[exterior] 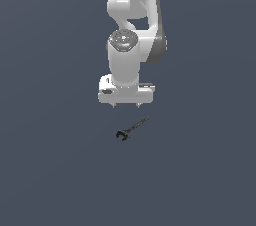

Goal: Pick up the object and move it to a goal position.

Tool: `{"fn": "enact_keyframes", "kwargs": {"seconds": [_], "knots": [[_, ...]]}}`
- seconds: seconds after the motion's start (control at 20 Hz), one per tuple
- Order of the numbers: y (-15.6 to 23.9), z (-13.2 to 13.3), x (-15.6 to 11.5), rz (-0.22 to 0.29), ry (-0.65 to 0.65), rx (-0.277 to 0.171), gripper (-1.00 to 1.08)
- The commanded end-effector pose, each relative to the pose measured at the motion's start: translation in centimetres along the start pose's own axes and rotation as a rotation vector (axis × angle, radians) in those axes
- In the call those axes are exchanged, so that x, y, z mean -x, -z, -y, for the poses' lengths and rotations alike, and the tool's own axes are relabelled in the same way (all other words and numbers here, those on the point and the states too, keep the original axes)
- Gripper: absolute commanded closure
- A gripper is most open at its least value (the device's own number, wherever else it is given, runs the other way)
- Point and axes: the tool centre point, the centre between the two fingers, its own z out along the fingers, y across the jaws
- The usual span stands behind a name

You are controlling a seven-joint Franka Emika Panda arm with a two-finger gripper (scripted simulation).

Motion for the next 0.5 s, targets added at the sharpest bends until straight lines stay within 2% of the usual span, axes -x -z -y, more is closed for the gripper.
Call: {"fn": "enact_keyframes", "kwargs": {"seconds": [0.0, 0.45], "knots": [[0.0, 0.0, 0.0, 0.000, 0.000, 0.000, -0.92], [0.6, -1.4, -0.5, -0.006, 0.035, 0.029, -0.92]]}}
